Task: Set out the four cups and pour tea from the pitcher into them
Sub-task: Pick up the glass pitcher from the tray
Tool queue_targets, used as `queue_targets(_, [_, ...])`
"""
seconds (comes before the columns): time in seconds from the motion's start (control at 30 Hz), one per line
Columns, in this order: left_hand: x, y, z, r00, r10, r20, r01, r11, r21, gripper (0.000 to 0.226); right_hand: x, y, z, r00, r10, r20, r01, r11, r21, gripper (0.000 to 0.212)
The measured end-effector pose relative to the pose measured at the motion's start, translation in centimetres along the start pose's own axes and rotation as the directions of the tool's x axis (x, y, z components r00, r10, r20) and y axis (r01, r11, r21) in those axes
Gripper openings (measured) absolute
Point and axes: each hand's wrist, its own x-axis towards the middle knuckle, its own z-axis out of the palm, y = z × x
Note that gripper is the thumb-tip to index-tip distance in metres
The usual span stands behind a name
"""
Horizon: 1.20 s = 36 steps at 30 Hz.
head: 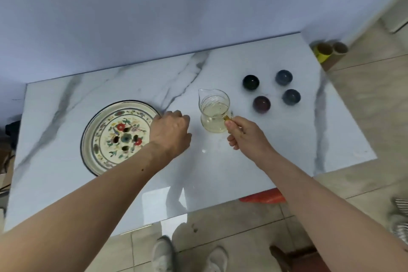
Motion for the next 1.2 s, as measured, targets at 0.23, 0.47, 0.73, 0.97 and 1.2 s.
queue_targets(0.23, [6.1,6.9,-2.2,0.998,0.062,-0.029,-0.062,0.998,0.019,0.034,2.7,1.2,-8.2,0.998,0.032,-0.053,-0.034,0.999,-0.037,0.027])
queue_targets(0.47, [12.5,11.0,-3.8,0.993,0.107,-0.057,-0.105,0.994,0.036,0.031,7.1,1.7,-14.6,0.993,0.038,-0.113,-0.04,0.999,-0.019,0.026])
queue_targets(0.73, [17.5,15.5,-3.5,0.996,0.076,-0.038,-0.075,0.996,0.038,0.033,12.3,3.4,-20.4,0.994,0.003,-0.109,-0.014,0.995,-0.099,0.029])
queue_targets(0.97, [20.7,18.8,-2.5,0.998,-0.026,-0.055,0.024,0.999,-0.032,0.031,16.2,4.5,-24.3,1.0,-0.021,-0.023,0.018,0.992,-0.122,0.032])
queue_targets(1.2, [21.8,20.8,-1.3,0.996,-0.041,-0.078,0.036,0.997,-0.061,0.026,18.8,5.7,-27.0,0.998,-0.062,0.016,0.064,0.987,-0.146,0.027])
